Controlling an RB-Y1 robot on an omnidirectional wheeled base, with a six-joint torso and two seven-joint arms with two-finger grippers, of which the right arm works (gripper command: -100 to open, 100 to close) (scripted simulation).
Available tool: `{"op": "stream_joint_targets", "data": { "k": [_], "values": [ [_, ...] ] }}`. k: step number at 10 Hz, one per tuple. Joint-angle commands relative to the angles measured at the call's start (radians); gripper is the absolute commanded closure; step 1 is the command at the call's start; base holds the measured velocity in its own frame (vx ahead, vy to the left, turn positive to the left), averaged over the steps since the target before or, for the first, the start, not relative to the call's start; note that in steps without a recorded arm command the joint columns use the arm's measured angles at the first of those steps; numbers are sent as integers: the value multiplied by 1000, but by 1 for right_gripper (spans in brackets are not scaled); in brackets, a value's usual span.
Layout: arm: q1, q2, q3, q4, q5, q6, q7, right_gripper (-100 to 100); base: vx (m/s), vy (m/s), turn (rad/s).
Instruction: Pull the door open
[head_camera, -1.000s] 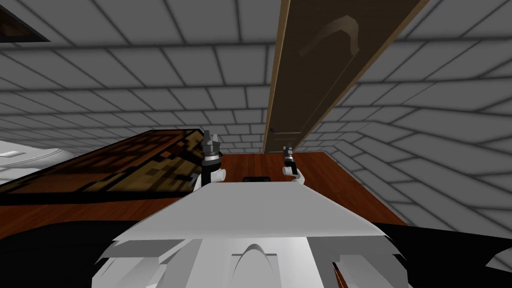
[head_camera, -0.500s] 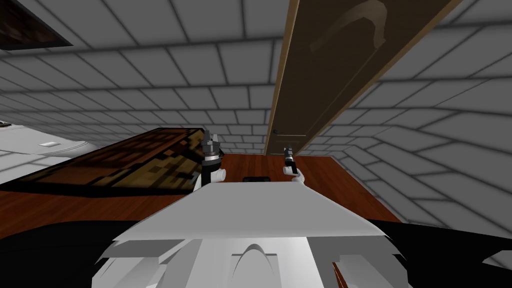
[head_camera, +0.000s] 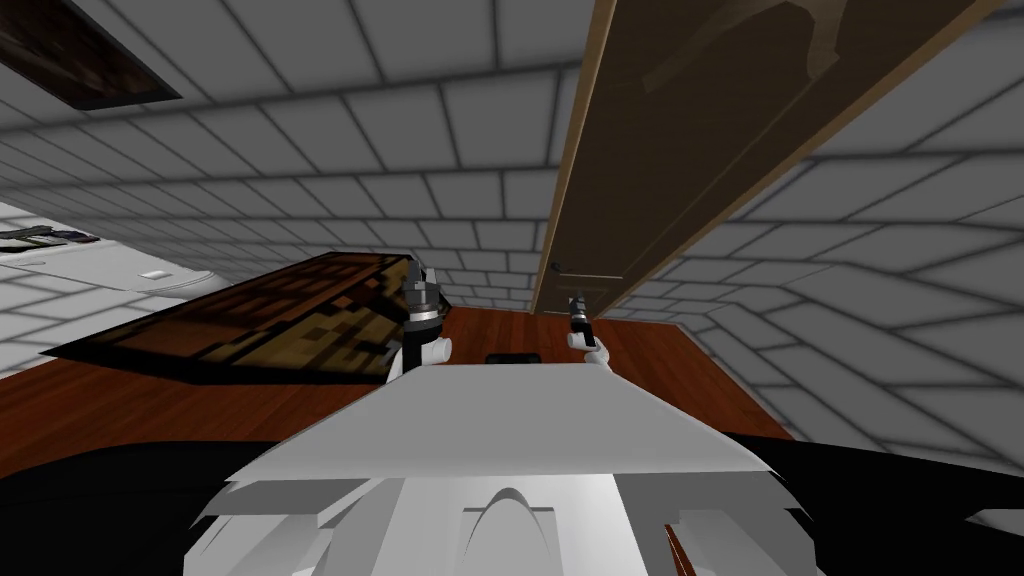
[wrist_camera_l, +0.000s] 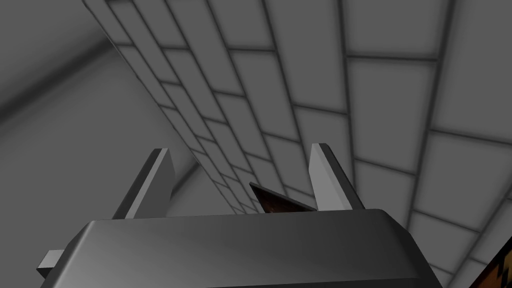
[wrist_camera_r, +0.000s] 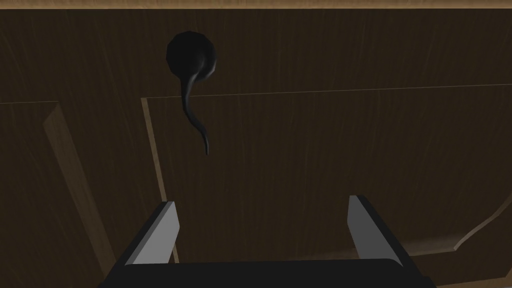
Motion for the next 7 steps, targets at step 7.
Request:
{"op": "stream_joint_targets", "data": {
  "k": [7],
  "values": [
    [-76,-26,-21,178,-13,-16,-13,-100,76,-47,104]
  ]
}}
